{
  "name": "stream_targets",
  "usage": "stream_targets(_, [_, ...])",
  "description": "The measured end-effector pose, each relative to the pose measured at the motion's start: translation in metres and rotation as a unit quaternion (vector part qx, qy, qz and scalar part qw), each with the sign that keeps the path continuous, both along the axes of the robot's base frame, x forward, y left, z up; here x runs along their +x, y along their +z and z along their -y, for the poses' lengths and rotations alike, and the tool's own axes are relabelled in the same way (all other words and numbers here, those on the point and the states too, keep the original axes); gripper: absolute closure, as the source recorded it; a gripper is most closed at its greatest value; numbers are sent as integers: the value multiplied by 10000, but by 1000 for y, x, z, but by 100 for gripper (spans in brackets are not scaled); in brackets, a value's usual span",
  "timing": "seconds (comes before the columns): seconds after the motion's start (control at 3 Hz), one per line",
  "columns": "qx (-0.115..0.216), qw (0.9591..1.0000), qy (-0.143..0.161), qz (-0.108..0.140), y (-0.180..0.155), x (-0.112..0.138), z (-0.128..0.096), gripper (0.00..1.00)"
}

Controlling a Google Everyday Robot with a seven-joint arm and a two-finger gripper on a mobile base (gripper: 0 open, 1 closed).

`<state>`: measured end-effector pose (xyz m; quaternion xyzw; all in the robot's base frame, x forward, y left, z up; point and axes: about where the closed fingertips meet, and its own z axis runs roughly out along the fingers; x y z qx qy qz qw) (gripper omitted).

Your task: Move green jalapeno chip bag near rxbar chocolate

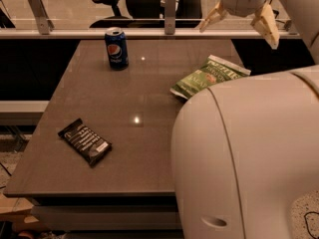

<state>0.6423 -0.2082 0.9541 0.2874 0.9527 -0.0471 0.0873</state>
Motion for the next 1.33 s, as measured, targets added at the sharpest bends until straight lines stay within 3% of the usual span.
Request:
stream_targets(0.33, [354, 9987, -257, -257, -13, -28, 5, 0])
stream_targets(0.67, [834, 9954, -265, -383, -21, -57, 5, 0])
stream_targets(1.0, [1497, 9885, -41, -207, -28, -81, 2, 0])
stream_targets(1.33, [2049, 9782, 246, 224, -35, -86, -3, 0])
